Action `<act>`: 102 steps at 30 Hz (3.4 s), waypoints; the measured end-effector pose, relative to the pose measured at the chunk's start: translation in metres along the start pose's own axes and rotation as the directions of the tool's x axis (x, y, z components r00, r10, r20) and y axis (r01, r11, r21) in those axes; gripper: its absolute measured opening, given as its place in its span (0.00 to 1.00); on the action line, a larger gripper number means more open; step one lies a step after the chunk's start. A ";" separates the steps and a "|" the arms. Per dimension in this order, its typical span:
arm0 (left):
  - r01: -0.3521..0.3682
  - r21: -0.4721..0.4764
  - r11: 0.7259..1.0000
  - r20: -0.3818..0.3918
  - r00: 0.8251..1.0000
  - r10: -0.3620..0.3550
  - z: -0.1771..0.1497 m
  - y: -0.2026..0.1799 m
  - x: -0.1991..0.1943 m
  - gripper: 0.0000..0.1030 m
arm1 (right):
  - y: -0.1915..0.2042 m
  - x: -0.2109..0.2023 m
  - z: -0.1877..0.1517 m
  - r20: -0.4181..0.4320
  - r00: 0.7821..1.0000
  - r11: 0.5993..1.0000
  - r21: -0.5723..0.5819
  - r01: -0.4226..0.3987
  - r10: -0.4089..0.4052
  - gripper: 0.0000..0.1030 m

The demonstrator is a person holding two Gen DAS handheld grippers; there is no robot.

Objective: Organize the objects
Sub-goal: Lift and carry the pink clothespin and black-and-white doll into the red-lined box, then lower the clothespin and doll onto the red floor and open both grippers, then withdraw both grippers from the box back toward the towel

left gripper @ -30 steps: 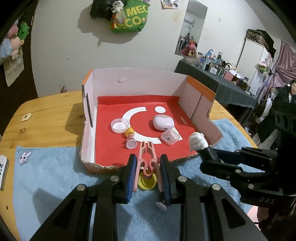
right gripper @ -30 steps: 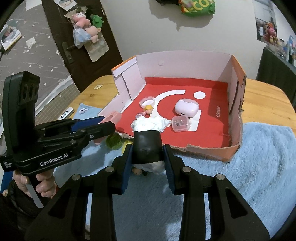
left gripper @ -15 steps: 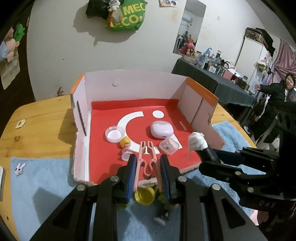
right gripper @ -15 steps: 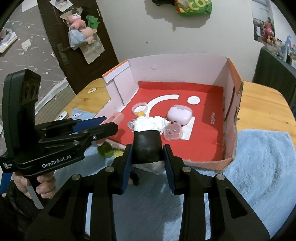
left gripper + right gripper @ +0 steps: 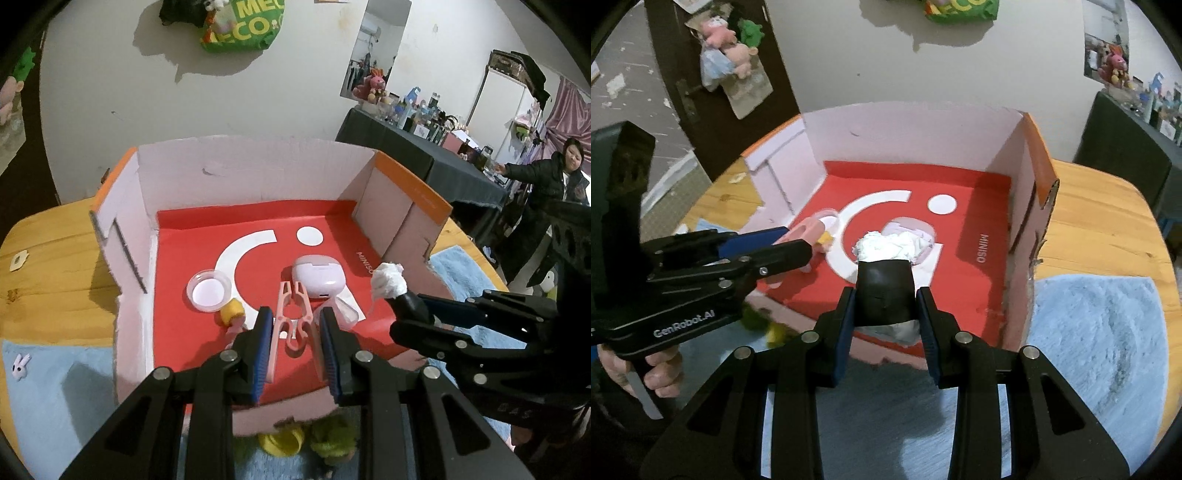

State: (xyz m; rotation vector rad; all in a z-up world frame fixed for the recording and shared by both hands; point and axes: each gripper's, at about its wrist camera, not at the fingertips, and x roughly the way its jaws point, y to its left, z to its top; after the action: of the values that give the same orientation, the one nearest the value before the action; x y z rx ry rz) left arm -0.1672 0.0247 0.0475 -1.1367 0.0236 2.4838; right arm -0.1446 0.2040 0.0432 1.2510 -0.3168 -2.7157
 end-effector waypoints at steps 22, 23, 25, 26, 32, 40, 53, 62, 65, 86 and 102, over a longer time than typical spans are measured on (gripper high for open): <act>-0.019 -0.009 1.000 -0.126 0.992 0.017 0.000 0.009 0.055 0.26 | -0.009 0.046 0.006 -0.125 0.973 0.977 -0.115 0.182 -0.196 0.31; -0.021 -0.008 1.000 -0.130 0.991 0.020 0.000 0.010 0.056 0.26 | -0.008 0.047 0.006 -0.131 0.971 0.975 -0.123 0.183 -0.198 0.31; -0.027 -0.005 1.000 -0.138 0.990 0.026 -0.001 0.010 0.058 0.26 | -0.006 0.048 0.007 -0.143 0.972 0.977 -0.131 0.168 -0.187 0.31; -0.028 -0.005 1.000 -0.140 0.990 0.027 -0.001 0.011 0.058 0.26 | -0.005 0.051 0.007 -0.150 0.972 0.978 -0.132 0.160 -0.179 0.31; -0.026 -0.004 1.000 -0.143 0.989 0.025 0.000 0.012 0.059 0.26 | -0.004 0.057 0.006 -0.165 0.973 0.982 -0.122 0.144 -0.163 0.31; -0.026 -0.003 1.000 -0.144 0.989 0.025 -0.001 0.012 0.059 0.27 | -0.005 0.058 0.007 -0.164 0.977 0.987 -0.102 0.124 -0.140 0.31; -0.030 0.000 1.000 -0.138 0.990 0.030 0.000 0.012 0.057 0.27 | -0.005 0.058 0.008 -0.153 0.981 0.991 -0.086 0.106 -0.119 0.31; -0.035 0.006 0.999 -0.124 0.992 0.035 0.000 0.011 0.051 0.38 | -0.005 0.055 0.007 -0.147 0.983 0.992 -0.079 0.098 -0.109 0.35; -0.037 0.009 0.999 -0.117 0.992 0.038 0.000 0.011 0.047 0.38 | -0.003 0.053 0.007 -0.143 0.984 0.992 -0.082 0.091 -0.102 0.40; -0.045 0.003 0.999 -0.085 0.995 0.045 -0.006 0.011 0.026 0.49 | 0.001 0.033 0.001 -0.097 0.992 0.995 -0.065 0.078 -0.084 0.55; -0.074 -0.011 0.997 -0.055 0.996 0.073 -0.012 0.017 0.008 0.61 | 0.007 0.012 -0.003 -0.053 0.995 0.995 -0.069 0.076 -0.079 0.67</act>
State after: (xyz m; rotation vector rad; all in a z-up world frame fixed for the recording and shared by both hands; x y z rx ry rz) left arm -0.1692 0.0093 0.0308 -1.2300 0.0656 2.5197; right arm -0.1499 0.1942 0.0339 1.3444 -0.1730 -2.7248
